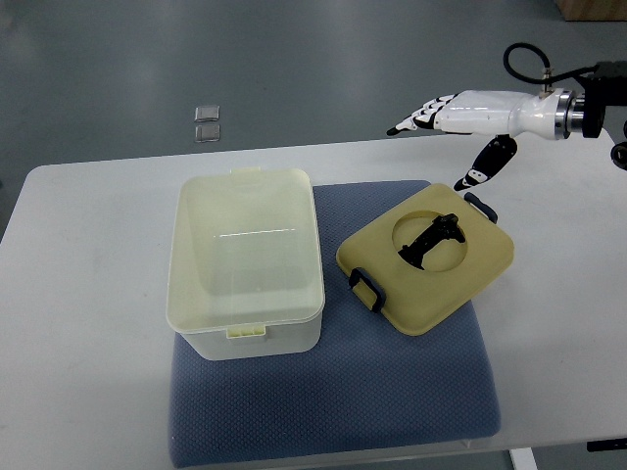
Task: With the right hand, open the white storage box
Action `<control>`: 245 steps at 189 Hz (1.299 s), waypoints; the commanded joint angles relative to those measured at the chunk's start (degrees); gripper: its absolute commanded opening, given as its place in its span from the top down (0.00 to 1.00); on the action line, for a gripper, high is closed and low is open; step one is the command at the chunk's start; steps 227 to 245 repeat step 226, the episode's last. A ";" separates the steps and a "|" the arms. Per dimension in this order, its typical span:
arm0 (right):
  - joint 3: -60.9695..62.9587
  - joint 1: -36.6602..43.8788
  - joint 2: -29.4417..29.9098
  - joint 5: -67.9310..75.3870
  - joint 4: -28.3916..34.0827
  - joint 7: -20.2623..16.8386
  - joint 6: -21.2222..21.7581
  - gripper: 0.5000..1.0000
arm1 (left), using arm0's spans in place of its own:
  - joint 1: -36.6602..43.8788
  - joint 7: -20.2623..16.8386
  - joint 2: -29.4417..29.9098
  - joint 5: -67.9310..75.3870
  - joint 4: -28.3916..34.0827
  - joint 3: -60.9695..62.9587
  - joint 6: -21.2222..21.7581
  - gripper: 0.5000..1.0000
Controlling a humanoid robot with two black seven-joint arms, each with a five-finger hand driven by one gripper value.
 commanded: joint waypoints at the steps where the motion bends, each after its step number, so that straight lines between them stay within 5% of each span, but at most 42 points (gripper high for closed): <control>1: 0.69 -0.71 0.03 15.14 -0.36 0.00 4.25 0.14 | 0.00 -0.02 0.00 -0.01 0.00 0.00 0.00 0.00; 31: 0.51 -4.93 2.93 47.13 -0.45 0.00 6.53 0.14 | 0.00 -0.02 0.00 -0.01 0.00 0.00 0.00 0.00; 62: 1.13 -9.49 6.88 74.54 -0.62 -12.41 10.14 0.14 | 0.00 -0.02 0.00 -0.01 0.00 0.00 0.00 0.00; 111: 1.31 -13.36 10.57 102.76 -2.99 -23.84 15.15 0.14 | 0.00 -0.02 0.00 -0.01 0.00 0.00 0.00 0.00; 245: 1.57 -14.51 11.54 103.47 -6.60 -23.75 16.20 0.14 | 0.00 -0.02 0.00 -0.01 0.00 0.00 0.00 0.00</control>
